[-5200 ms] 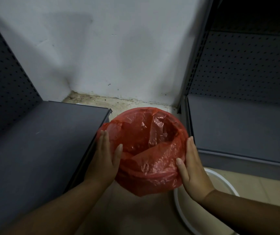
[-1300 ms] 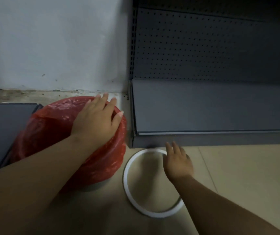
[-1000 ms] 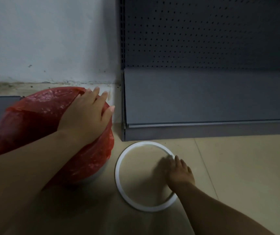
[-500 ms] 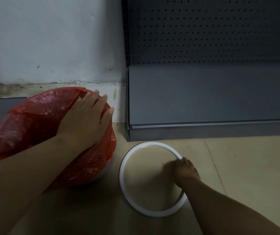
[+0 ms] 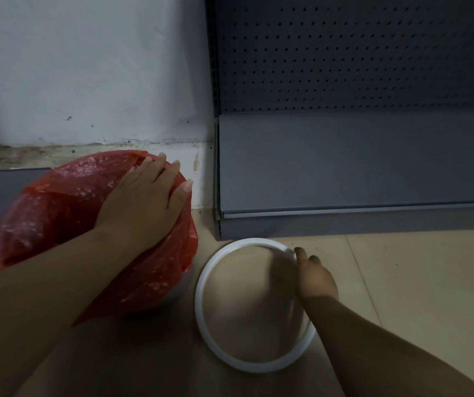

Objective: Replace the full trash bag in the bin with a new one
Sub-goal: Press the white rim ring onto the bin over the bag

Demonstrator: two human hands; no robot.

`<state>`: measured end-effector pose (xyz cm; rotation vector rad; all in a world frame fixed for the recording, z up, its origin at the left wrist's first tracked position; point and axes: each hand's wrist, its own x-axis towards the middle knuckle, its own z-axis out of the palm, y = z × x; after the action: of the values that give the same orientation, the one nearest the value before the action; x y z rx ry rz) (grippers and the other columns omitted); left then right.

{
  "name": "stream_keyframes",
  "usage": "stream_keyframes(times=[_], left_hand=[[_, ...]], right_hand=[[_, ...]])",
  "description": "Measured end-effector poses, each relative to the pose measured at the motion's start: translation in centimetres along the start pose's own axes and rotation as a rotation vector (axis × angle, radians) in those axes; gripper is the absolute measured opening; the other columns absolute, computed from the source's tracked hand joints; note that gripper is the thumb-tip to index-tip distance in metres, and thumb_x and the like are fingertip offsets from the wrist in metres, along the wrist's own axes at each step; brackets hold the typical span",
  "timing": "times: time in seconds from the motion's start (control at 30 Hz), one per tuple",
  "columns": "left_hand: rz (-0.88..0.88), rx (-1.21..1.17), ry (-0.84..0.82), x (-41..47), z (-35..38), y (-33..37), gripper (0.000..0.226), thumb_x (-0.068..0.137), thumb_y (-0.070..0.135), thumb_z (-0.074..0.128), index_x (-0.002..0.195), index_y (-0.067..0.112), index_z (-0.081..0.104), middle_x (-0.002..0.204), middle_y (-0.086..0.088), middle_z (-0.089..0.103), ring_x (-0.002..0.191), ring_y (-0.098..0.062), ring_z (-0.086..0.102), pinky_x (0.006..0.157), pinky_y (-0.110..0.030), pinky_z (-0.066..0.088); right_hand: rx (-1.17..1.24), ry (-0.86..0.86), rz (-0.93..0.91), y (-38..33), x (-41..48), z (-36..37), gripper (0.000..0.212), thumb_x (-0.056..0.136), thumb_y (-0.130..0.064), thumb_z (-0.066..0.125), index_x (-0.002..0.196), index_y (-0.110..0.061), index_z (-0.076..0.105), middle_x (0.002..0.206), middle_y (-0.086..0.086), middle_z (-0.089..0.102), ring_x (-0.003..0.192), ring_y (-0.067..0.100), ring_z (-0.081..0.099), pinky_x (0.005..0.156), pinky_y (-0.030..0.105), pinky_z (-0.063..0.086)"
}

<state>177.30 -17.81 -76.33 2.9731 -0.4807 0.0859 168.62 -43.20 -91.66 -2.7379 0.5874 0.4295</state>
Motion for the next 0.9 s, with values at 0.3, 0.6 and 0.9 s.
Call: stream_keyframes(times=[0.3,0.6,0.9], left_hand=[[0.015,0.045,0.050,-0.1,-2.1,-0.4,0.058,0.097,0.046,0.019,0.145,0.014,0.028,0.155,-0.012,0.024,0.144,-0.026,0.020,0.118,-0.043,0.016],[-0.014,0.016,0.113,-0.1,-6.7,-1.8,0.066,0.094,0.052,0.014,0.146,0.013,0.028,0.155,-0.015,0.024,0.144,-0.030,0.019,0.118,-0.045,0.017],[-0.096,0.032,0.188,-0.7,-12.6,-5.0,0.059,0.096,0.045,0.021,0.147,0.015,0.026,0.157,-0.012,0.020,0.145,-0.028,0.016,0.118,-0.042,0.013]], right_hand=[[-0.298,-0.019,-0.181,-2.6,0.1,-8.0,0.042,0.094,-0.006,0.038,0.131,-0.020,0.054,0.130,0.011,0.059,0.118,0.030,0.057,0.096,0.037,0.046],[-0.457,-0.145,-0.270,-7.3,-0.6,-18.9,0.038,0.094,-0.007,0.046,0.131,-0.012,0.054,0.136,0.013,0.052,0.122,0.031,0.051,0.101,0.034,0.039],[-0.275,0.084,-0.477,-13.7,-4.2,-29.8,0.044,0.091,-0.004,0.050,0.125,-0.030,0.062,0.124,0.002,0.064,0.100,0.021,0.058,0.078,0.028,0.040]])
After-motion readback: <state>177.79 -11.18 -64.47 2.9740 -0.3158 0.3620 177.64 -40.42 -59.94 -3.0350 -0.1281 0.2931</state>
